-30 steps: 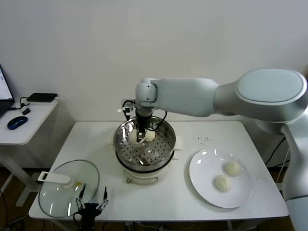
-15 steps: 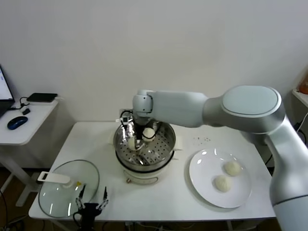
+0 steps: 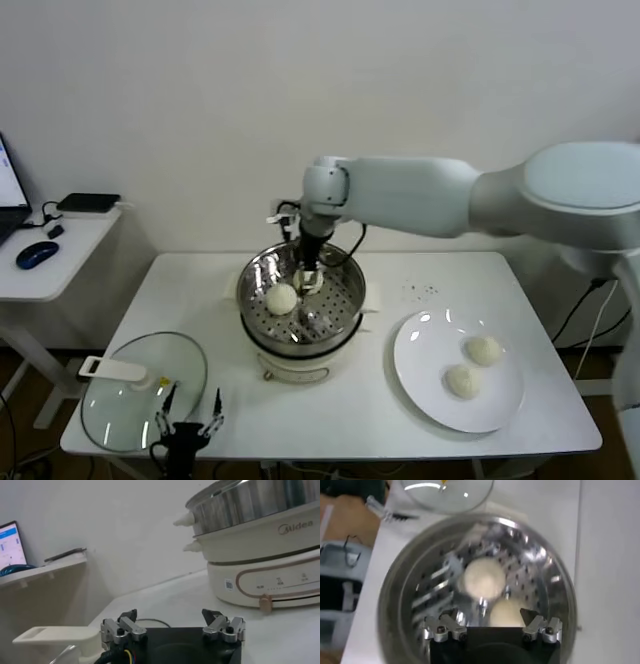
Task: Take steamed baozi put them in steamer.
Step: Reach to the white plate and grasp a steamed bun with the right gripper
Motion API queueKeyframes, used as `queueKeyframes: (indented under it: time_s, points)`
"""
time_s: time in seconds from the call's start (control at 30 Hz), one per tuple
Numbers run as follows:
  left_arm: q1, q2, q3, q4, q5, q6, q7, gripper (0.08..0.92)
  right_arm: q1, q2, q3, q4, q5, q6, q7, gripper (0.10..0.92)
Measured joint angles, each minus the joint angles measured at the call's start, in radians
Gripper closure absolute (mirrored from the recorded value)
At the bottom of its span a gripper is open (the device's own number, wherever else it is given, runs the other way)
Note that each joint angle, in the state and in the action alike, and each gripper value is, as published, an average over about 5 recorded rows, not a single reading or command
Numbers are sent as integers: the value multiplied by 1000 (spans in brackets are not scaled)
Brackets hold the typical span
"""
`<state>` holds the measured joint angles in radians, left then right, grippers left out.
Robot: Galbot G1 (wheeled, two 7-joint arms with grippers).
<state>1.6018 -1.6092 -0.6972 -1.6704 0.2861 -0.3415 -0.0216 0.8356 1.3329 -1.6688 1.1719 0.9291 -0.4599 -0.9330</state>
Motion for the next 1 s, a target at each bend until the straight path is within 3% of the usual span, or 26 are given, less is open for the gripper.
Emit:
queueKeyframes:
  time_s: [0.53,1.0]
  points:
    - [-6,0,1,17,14,-7,-8,177,92,-381,-209,255,-201,136,-90,203]
    - [-4,0,-4,25,32,-10,-11,177,-135,-562,-140,276,-412,105,-5,203]
